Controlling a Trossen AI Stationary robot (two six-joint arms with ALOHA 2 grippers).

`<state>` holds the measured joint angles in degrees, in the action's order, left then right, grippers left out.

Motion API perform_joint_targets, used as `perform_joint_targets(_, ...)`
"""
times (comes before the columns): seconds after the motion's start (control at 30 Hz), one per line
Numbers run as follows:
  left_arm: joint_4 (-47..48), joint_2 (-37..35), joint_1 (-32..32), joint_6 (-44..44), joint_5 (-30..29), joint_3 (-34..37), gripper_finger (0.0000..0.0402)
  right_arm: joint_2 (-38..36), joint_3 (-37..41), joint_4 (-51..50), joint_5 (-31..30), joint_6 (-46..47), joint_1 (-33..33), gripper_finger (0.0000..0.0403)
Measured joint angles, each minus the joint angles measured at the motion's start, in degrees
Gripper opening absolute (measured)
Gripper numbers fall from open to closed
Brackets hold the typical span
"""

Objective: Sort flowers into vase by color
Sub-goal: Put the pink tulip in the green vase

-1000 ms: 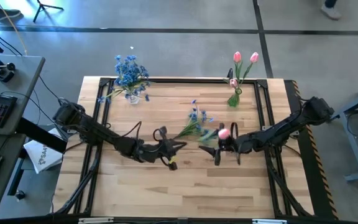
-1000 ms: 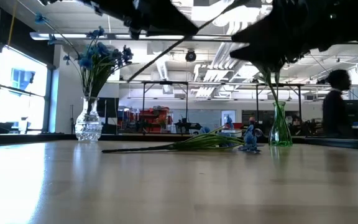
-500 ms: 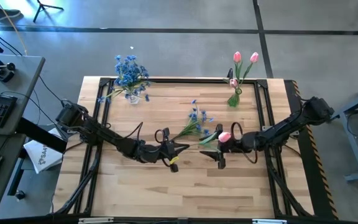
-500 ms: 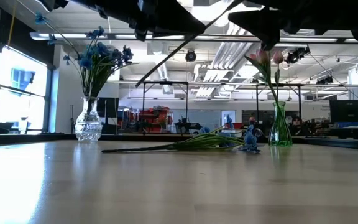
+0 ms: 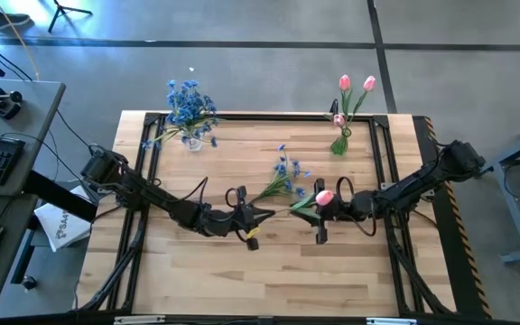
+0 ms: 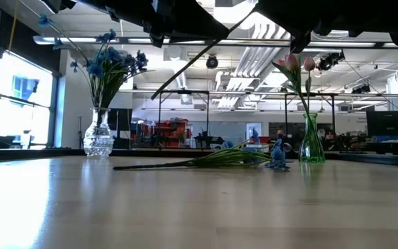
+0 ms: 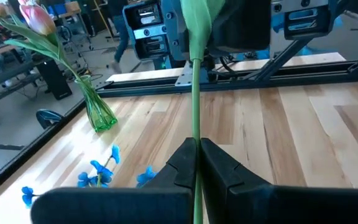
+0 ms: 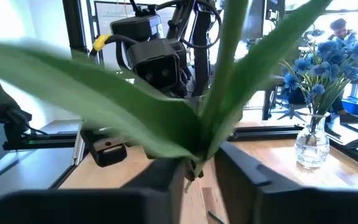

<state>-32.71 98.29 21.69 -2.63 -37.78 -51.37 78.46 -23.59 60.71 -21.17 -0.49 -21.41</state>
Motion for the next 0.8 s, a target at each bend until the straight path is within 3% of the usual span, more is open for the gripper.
perform_joint_targets(0.17,1.32,-0.01,0.0,0.46,0.05,-0.09,0.001,0.02,0.0,-0.18,-0.84,-0.23,0.0,0.001)
perform_joint_targets(0.43,15.18,-0.07,-0.9,5.37,-0.43,-0.09,0.0087,-3.0,0.0,-6.24,-9.87,0.02,-1.9,0.0006)
perform_joint_targets(0.67,22.35,-0.07,-2.42,13.07,-0.37,-0.07,0.0127,-19.78,0.0,-28.08,-27.37,2.81,-6.17,0.0003)
perform_joint_targets(0.8,22.17,-0.07,-2.6,13.04,-0.19,-0.07,0.0128,-32.44,-2.2,-47.14,-36.76,6.91,-7.32,0.0002)
